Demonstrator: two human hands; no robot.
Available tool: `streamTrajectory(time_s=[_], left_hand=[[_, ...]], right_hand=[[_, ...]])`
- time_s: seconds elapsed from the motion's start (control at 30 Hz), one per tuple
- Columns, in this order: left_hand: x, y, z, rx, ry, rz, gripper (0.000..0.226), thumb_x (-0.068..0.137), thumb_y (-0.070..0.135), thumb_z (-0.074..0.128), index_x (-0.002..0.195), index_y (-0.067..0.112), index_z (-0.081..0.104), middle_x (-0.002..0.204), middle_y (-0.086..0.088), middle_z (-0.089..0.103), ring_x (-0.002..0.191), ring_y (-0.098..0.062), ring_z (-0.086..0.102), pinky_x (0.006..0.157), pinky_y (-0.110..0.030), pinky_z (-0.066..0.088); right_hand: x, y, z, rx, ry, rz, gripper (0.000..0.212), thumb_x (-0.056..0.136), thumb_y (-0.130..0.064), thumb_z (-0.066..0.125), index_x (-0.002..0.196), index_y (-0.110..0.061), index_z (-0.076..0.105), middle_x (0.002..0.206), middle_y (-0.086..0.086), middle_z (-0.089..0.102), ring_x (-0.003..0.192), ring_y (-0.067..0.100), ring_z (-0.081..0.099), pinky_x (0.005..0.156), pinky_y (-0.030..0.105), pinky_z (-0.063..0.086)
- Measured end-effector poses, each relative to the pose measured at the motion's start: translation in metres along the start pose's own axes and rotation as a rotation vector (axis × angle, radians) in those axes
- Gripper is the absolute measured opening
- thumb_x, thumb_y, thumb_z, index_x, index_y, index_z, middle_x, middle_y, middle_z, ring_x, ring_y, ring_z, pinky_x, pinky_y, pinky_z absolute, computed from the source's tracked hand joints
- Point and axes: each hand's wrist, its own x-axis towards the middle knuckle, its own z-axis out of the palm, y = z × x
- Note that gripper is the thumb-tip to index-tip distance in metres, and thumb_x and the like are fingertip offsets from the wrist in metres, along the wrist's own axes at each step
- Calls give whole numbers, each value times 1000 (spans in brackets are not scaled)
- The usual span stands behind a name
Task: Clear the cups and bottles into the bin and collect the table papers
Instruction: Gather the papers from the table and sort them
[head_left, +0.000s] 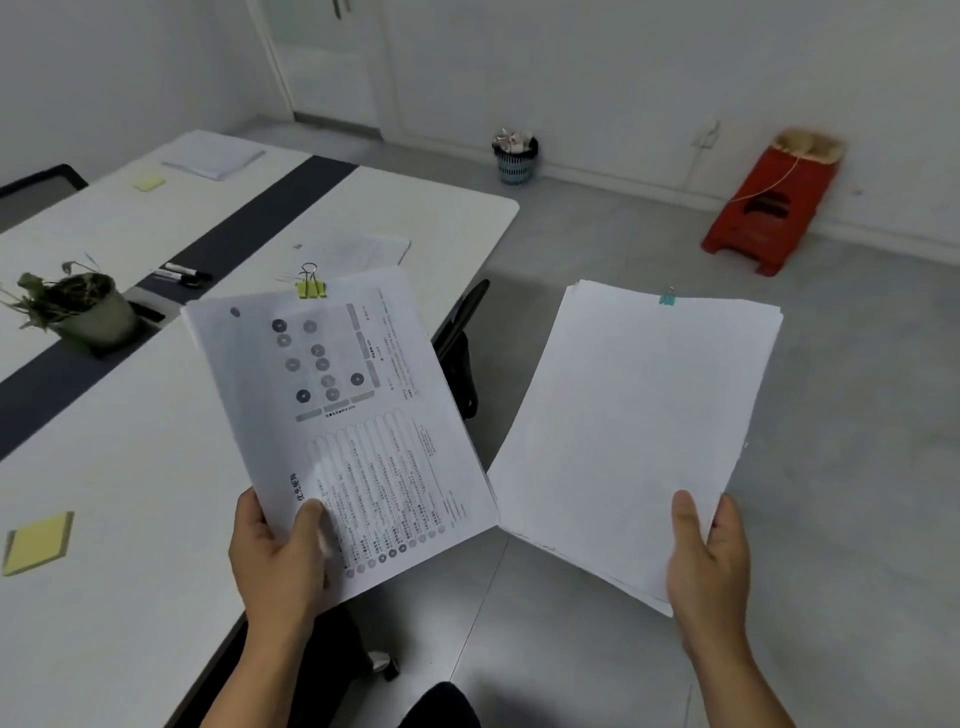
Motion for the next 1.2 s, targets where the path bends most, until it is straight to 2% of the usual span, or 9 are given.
streamTrajectory(time_s=[0.07,0.2,0.33,0.6,0.7,0.83,1.0,1.13,1.2], left_hand=[[17,19,40,-24,27,24,23,90,3,61,108,16,56,96,10,65,92,-27,62,83,-39,50],[72,56,137,-137,68,70,24,90,2,61,108,16,55,99,2,65,86,-18,61,77,-30,47],[143,110,254,-285,70,107,24,91,1,60,107,16,54,96,13,65,83,-5,64,73,-19,49],[263,259,449,-382,-21,187,22,92,8,59,108,20,49,107,12,65,95,-9,65,82,-38,56],[303,296,513,-358,-44,256,25,93,9,59,108,26,48,108,18,62,101,-7,63,86,-34,55],[360,320,605,-335,-5,307,29,94,7,61,115,22,47,122,7,59,108,-14,60,93,-30,52],[444,361,708,-274,98,287,32,93,5,61,122,13,50,129,-4,61,110,-21,59,94,-37,50],[522,402,749,-287,235,318,35,92,4,61,124,9,50,126,-6,63,106,-21,60,77,-25,47],[558,413,758,-286,318,303,35,91,3,62,124,7,50,124,-6,63,104,-20,61,76,-23,47]], right_hand=[[50,-9,9,-2,-10,-31,17,104,-23,50,116,-24,61,107,-19,67,91,-15,61,80,17,43],[163,-32,49,-4,-28,-107,15,104,-26,50,115,-29,60,106,-23,66,95,-13,61,80,10,44],[287,-78,98,2,-30,-218,16,104,-24,50,116,-25,60,107,-20,67,95,-12,62,76,2,44],[493,-204,164,77,42,-402,13,104,-24,50,114,-29,57,105,-21,65,93,-15,61,75,3,44],[565,-221,190,134,42,-434,18,104,-22,49,118,-32,56,110,-23,64,102,-13,60,82,4,44],[675,-217,237,194,13,-448,20,104,-20,50,122,-25,56,112,-20,65,105,-9,62,84,6,45],[825,-235,316,219,-110,-409,20,104,-20,50,122,-19,58,108,-21,65,99,-13,61,81,5,44],[929,-285,409,229,-255,-447,16,104,-20,51,117,-23,59,110,-19,68,104,-3,63,86,9,45],[963,-304,459,226,-343,-445,17,104,-22,51,118,-24,59,112,-18,68,107,-1,63,88,11,46]])
